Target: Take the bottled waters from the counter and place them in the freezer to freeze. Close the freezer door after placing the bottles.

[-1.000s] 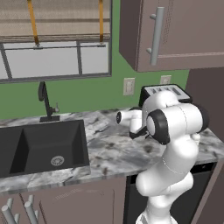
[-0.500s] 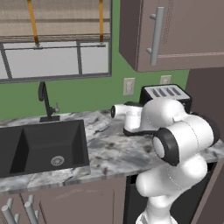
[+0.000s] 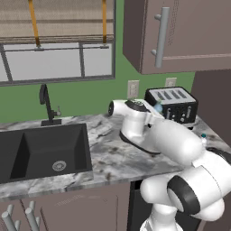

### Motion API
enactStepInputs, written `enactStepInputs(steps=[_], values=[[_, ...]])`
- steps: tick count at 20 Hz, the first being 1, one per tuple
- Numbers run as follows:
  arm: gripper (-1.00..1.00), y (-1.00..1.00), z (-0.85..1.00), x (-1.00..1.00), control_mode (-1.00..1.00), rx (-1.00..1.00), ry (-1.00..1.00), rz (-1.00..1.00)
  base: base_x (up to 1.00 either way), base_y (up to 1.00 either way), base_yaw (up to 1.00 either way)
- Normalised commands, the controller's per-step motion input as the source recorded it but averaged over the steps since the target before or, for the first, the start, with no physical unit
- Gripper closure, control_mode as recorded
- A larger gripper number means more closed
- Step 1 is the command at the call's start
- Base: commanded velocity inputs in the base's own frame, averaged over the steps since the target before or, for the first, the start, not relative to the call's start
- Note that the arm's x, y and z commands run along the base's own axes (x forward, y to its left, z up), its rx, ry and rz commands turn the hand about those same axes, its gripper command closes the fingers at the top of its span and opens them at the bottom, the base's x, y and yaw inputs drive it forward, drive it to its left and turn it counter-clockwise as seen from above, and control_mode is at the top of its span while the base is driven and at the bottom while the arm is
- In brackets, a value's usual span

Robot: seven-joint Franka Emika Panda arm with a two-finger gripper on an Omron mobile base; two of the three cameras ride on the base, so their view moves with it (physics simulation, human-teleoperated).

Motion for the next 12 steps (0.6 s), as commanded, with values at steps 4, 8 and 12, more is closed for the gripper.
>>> enactStepInputs(steps=[4,8,12], values=[[1.0,0.65,0.33,-0.86,-1.0,0.0,0.0,0.0,0.0,0.0,0.0],[1.0,0.17,0.02,-0.25,1.0,0.0,0.0,0.0,-0.75,0.38,-0.15],[1.0,0.0,0.0,0.0,1.0,0.0,0.0,0.0,-1.0,0.45,-0.51]])
